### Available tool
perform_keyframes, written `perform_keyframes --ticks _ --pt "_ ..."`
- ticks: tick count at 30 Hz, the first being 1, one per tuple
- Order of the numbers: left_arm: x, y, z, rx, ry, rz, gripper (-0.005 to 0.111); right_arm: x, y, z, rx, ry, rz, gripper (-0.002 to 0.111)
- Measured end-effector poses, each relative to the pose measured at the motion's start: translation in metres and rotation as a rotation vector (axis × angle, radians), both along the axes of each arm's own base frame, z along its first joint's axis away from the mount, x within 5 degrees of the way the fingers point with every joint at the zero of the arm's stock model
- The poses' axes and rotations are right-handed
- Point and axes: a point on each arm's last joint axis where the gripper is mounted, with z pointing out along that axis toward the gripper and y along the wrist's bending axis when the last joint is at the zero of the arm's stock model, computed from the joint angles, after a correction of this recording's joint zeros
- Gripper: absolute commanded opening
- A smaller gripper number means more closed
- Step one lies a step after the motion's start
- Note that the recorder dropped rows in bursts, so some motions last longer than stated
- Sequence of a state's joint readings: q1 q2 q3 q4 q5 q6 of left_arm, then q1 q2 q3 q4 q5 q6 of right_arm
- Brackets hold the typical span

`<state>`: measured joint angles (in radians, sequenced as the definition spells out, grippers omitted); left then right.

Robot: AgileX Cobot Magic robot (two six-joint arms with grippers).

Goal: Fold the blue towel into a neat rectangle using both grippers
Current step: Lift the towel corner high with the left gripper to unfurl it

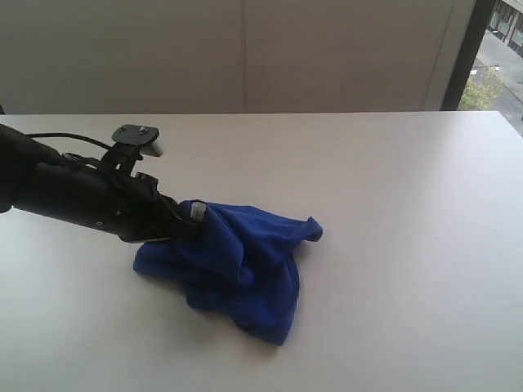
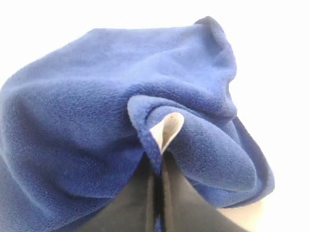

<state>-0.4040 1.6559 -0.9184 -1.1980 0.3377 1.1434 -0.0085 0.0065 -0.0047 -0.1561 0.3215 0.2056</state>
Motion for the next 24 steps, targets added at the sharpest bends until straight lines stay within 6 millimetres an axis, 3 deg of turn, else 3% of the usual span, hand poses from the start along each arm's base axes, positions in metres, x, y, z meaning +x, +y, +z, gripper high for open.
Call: perform_keyframes --ticks 11,24 --pt "-0.016 0.007 0.043 0.002 -0.157 -0.055 0.000 0.000 0.000 0.000 -0.002 0.000 0.000 0.000" --pt "-0.055 0.021 0.094 0.052 -0.330 -0.224 0.000 0.000 0.000 0.000 -0.025 0.001 0.003 0.000"
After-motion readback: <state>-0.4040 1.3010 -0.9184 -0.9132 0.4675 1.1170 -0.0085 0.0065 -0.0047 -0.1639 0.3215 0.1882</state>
